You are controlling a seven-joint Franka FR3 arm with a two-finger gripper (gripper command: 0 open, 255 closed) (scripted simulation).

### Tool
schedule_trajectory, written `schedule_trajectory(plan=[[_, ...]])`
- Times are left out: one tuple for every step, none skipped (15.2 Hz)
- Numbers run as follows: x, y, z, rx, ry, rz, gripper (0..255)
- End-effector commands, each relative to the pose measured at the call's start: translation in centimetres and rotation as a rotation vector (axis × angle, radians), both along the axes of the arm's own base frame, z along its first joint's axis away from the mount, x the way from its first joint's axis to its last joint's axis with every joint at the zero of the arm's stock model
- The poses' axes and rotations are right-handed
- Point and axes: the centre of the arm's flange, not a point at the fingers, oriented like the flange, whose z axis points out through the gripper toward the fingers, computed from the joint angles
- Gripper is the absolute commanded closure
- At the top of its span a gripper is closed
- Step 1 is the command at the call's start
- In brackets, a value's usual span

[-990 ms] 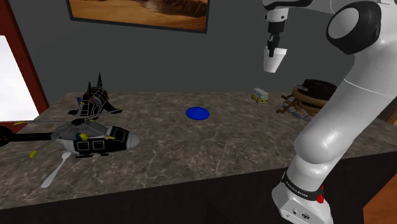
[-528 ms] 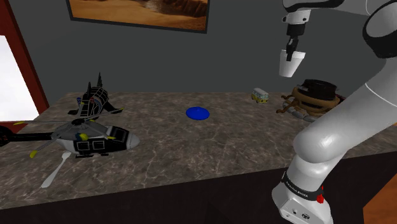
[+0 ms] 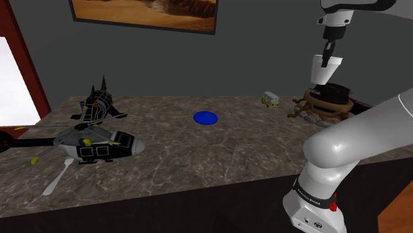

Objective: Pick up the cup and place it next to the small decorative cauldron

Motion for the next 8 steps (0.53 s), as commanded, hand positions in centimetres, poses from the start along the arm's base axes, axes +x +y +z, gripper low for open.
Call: schedule_trajectory(plan=[[-2.6, -0.3, 0.0, 0.0, 0.0, 0.001, 255], [-3.9, -0.5, 0.0, 0.0, 0.0, 0.001, 255], [-5.2, -0.6, 0.0, 0.0, 0.0, 0.001, 255], [-6.6, -0.7, 0.0, 0.0, 0.0, 0.001, 255], [-7.9, -0.8, 0.0, 0.0, 0.0, 0.001, 255], [-8.8, -0.9, 0.0, 0.0, 0.0, 0.001, 255], [-8.8, -0.9, -0.5, 0.0, 0.0, 0.001, 255], [-8.8, -0.9, -1.0, 0.0, 0.0, 0.001, 255]])
